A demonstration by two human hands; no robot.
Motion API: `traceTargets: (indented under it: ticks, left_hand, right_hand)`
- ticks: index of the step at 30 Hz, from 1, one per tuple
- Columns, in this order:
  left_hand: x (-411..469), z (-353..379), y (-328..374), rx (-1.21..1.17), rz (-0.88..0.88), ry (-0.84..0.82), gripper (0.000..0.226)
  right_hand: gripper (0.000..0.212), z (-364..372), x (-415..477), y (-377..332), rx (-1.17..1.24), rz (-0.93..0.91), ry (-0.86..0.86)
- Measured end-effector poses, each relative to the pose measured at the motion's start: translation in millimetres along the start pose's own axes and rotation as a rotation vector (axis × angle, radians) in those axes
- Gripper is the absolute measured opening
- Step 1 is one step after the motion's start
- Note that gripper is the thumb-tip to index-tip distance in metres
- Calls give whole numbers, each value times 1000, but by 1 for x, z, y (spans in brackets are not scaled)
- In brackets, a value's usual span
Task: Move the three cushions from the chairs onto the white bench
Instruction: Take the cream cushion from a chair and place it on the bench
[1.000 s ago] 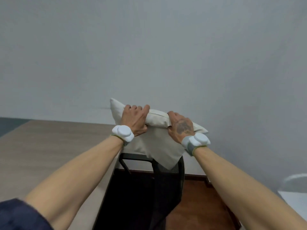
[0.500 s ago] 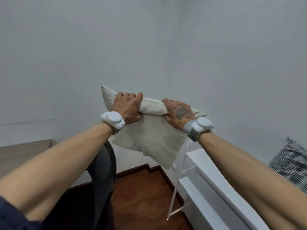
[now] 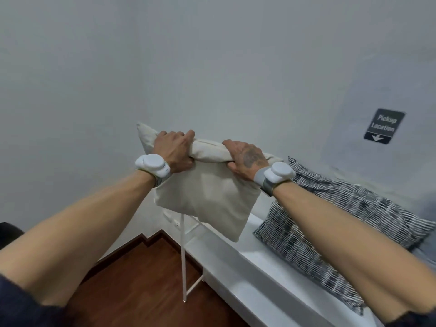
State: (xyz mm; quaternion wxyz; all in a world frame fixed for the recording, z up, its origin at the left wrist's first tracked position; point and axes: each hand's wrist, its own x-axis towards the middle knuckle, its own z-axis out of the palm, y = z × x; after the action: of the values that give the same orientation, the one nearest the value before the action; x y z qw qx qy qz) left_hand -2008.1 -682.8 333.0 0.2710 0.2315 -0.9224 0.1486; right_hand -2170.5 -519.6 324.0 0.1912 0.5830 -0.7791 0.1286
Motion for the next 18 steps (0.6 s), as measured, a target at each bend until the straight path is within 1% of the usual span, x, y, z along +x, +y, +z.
traceTargets:
  ticks: [5, 10, 12, 18]
  left_hand:
    - [30, 29, 19, -25, 45, 7, 40]
    - [58, 58, 27, -63, 100, -25, 38]
    - [71, 74, 29, -94, 123, -36, 37]
    - [115, 117, 34, -136, 170, -146, 35]
  right_hand:
    - [43, 8, -3, 31, 1, 76, -47]
    - [45, 20, 2, 54, -15, 114, -61]
    - [45, 27, 6, 62, -39, 155, -77]
    - [42, 50, 24, 85, -73, 255, -162]
